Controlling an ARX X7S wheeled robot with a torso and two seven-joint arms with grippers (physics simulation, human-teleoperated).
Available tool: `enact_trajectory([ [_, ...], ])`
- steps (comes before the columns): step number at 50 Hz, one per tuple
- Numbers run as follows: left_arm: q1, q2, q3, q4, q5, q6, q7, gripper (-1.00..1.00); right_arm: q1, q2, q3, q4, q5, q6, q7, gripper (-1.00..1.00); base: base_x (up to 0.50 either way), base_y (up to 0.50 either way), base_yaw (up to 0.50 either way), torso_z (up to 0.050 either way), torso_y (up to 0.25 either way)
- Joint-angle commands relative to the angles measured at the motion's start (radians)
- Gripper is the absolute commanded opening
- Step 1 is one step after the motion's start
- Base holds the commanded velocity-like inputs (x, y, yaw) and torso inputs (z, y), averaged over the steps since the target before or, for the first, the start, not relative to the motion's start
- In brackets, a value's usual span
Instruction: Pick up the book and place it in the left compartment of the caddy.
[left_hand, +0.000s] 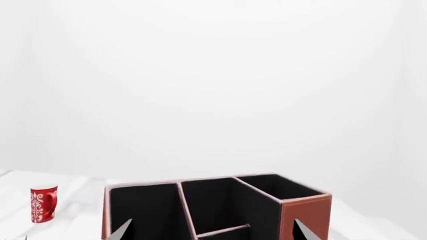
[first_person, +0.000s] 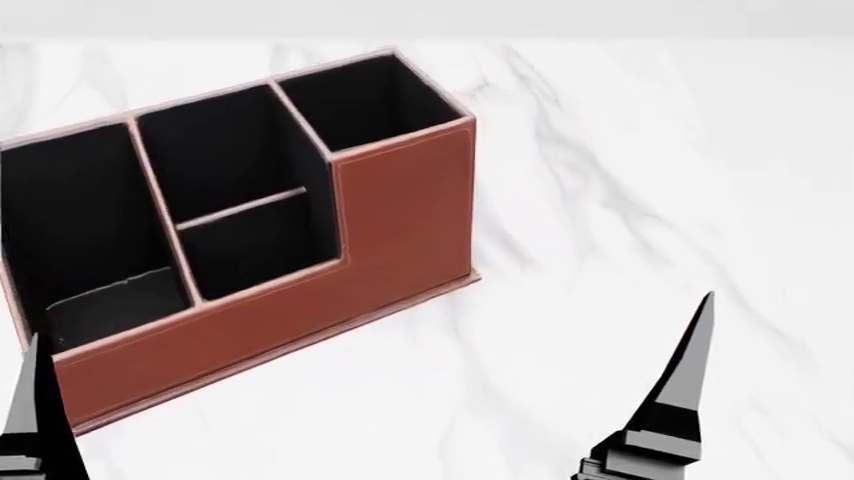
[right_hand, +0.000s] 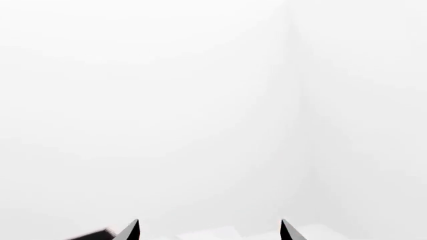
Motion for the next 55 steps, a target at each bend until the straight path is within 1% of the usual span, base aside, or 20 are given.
enact_trajectory([
  [1, -0.002, -0.009, 0.000, 0.000, -0.010, 0.000, -0.010, 1.00, -0.001, 0.016, -0.014, 0.004, 0.001, 0.001, 0.013, 1.00, 0.50, 0.00, 0.00, 0.000, 0.000],
  [16, 0.000, -0.017, 0.006, -0.006, -0.014, 0.010, -0.019, 1.00, -0.001, 0.035, -0.028, 0.010, -0.014, 0.018, 0.045, 1.00, 0.50, 0.00, 0.00, 0.000, 0.001],
  [17, 0.001, -0.017, 0.007, -0.007, -0.013, 0.012, -0.019, 1.00, -0.007, 0.035, -0.036, 0.012, -0.053, -0.015, 0.050, 1.00, 0.00, 0.00, 0.00, 0.000, 0.000],
  [20, 0.001, -0.019, 0.009, -0.008, -0.013, 0.014, -0.021, 1.00, -0.004, 0.039, -0.028, 0.001, -0.036, 0.008, 0.059, 1.00, 0.00, 0.00, 0.00, 0.000, 0.003],
  [21, 0.001, -0.019, 0.010, -0.008, -0.013, 0.014, -0.022, 1.00, -0.012, 0.033, -0.023, 0.000, -0.031, -0.020, 0.054, 1.00, 0.00, 0.00, 0.00, 0.000, 0.000],
  [27, 0.000, -0.023, 0.013, -0.006, -0.016, 0.014, -0.026, 1.00, -0.018, 0.044, -0.037, 0.005, -0.047, -0.025, 0.055, 1.00, 0.00, 0.00, 0.03, 0.000, 0.000],
  [47, 0.000, -0.036, 0.015, 0.004, -0.027, 0.010, -0.043, 1.00, -0.013, 0.074, -0.060, -0.015, -0.039, -0.017, 0.061, 1.00, 0.00, 0.00, 0.50, 0.000, 0.000],
  [49, -0.015, -0.043, 0.010, 0.026, -0.044, -0.025, -0.056, 1.00, -0.016, 0.075, -0.062, -0.009, -0.040, -0.023, 0.060, 1.00, 0.00, 0.00, 0.50, 0.000, 0.000],
  [55, -0.018, -0.047, 0.009, 0.031, -0.052, -0.031, -0.063, 1.00, -0.014, 0.082, -0.073, -0.009, -0.037, -0.026, 0.057, 1.00, 0.00, 0.00, 0.50, 0.000, 0.000],
])
